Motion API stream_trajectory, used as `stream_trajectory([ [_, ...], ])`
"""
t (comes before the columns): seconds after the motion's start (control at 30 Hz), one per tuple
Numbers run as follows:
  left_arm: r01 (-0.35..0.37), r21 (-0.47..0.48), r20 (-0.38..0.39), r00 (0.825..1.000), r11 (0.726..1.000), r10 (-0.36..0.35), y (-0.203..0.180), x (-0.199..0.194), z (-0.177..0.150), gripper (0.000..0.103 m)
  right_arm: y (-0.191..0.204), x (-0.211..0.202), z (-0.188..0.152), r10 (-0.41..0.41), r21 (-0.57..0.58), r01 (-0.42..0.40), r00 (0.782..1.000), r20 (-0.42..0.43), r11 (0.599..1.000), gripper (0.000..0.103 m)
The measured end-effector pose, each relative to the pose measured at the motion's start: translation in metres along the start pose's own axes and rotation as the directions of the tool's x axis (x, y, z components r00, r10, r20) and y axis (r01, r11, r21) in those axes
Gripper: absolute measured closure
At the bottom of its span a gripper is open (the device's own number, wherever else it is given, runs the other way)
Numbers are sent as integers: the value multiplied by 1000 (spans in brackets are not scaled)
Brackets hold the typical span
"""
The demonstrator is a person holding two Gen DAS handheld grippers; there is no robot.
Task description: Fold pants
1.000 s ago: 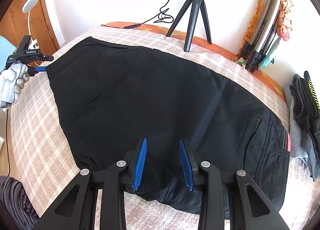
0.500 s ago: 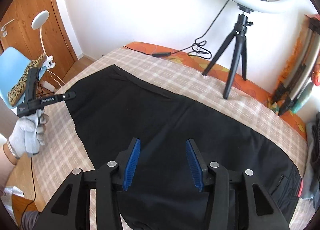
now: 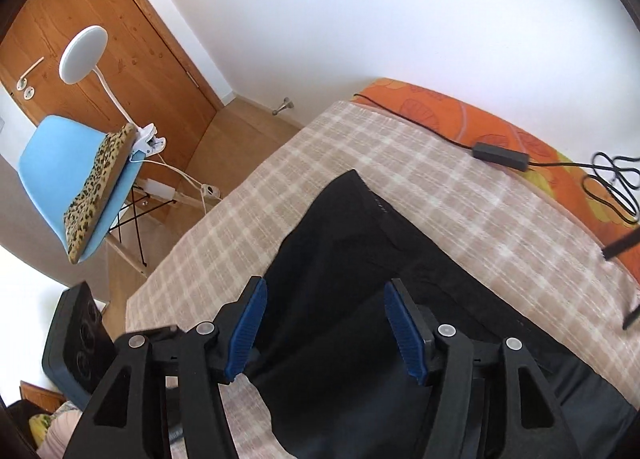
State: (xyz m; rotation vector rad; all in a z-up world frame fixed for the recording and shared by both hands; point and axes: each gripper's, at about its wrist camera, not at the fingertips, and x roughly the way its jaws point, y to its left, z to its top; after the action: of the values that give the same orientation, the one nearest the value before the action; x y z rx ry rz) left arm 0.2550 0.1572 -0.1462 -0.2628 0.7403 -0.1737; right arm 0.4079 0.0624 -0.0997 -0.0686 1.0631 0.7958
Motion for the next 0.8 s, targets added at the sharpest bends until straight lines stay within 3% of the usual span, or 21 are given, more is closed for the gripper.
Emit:
stream_trajectory([
  [0.1,17,-2,4,1000,1000,-17,0,1,-3,93,14,34,16,-9,-19,8,999,-54,1000,39],
  [0.23,-19,-19,-1,1000,1000,19,4,2,-5,93,26,74,30,-78,-61,71,990,-116,996,41],
  [0.33,-52,-43,-5,999,998,52,12,4,-4,93,25,94,32,-83,-39,78,986,-143,996,42],
  [0.43,-71,-96,-12,997,993,70,26,6,-2,89,22,108,32,-101,-30,97,982,-160,995,49],
  [0.5,-65,-140,-43,997,988,59,38,11,-2,72,17,115,31,-93,-7,93,981,-169,996,63],
  [0.6,-46,-192,-93,995,980,28,49,21,-2,52,9,115,34,-48,45,55,988,-148,997,60],
  [0.73,-16,-263,-59,998,965,1,62,23,3,53,5,109,38,-35,67,45,990,-138,997,58],
  [0.8,0,-294,-49,999,956,-15,66,24,3,84,4,106,41,-25,76,36,989,-146,996,50],
])
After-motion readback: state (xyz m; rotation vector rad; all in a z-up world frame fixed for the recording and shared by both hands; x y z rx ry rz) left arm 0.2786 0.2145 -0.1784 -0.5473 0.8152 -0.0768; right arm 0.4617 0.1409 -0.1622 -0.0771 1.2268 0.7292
